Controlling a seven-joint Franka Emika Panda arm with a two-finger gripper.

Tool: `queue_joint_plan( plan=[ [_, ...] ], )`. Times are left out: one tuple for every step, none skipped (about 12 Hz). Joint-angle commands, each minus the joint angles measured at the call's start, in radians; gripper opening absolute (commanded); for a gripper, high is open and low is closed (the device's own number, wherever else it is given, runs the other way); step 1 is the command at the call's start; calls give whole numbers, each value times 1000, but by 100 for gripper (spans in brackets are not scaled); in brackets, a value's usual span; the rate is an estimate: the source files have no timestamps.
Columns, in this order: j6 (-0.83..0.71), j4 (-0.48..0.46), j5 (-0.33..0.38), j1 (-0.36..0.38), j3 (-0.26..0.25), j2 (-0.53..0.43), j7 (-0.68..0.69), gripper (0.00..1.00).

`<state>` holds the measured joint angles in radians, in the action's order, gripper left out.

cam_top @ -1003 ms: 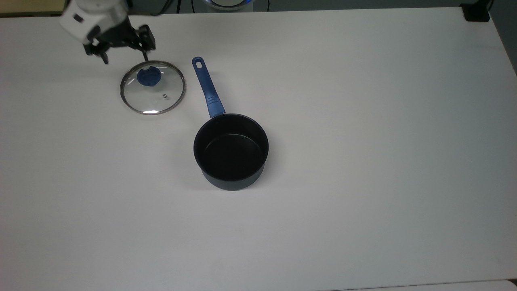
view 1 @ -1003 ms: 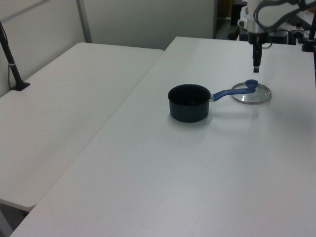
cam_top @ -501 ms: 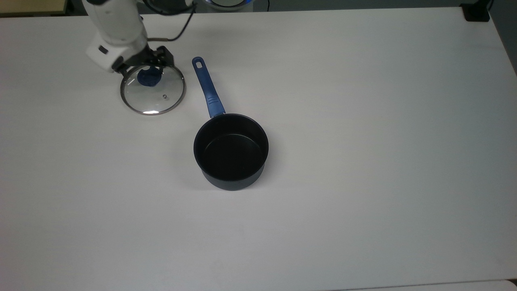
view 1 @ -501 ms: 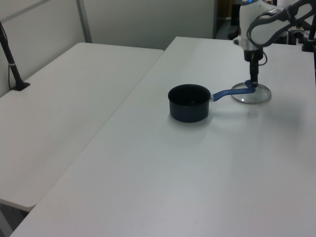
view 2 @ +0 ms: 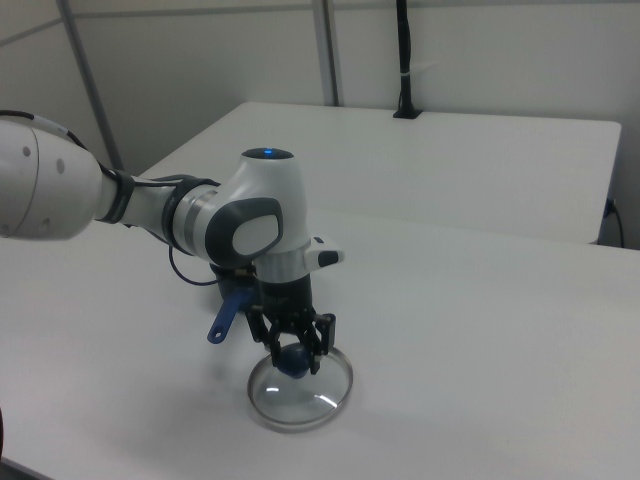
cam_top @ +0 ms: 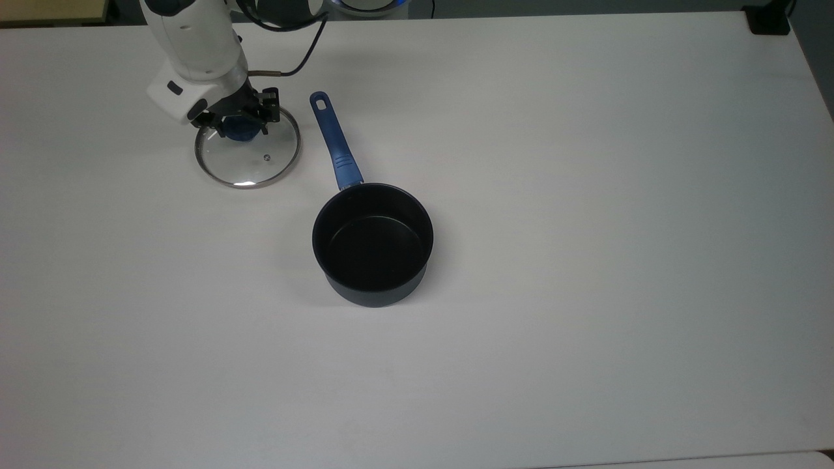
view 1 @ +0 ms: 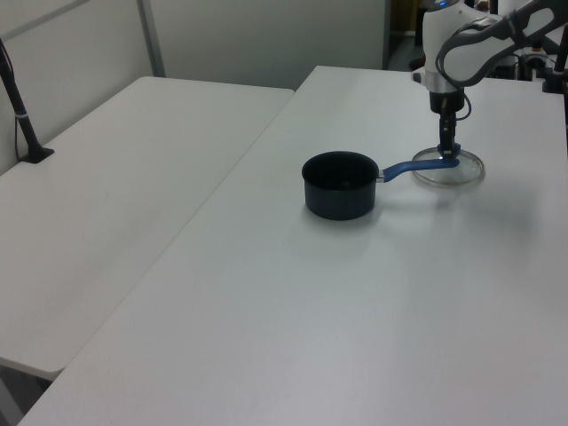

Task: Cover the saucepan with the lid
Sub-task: 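Lower the gripper and close it on the blue knob, then lift the glass lid and carry it over the saucepan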

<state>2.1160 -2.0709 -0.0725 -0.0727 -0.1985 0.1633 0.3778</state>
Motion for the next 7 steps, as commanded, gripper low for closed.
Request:
queue_joint_plan(
  plan=[
    [-113, 113, 16, 7, -1, -36, -13, 16],
    [-210, 215, 19, 4, -1, -42, -8, 16],
    [-293, 336, 29, 7, -1, -38, -11, 16],
    [-313, 421, 60, 11, 4, -30, -17, 16],
    [-309, 469, 85, 24, 36, -13, -30, 18],
    [-317, 539, 80, 48, 66, 49, -95, 18],
    [-317, 627, 77, 66, 94, 127, -197, 18]
  ],
)
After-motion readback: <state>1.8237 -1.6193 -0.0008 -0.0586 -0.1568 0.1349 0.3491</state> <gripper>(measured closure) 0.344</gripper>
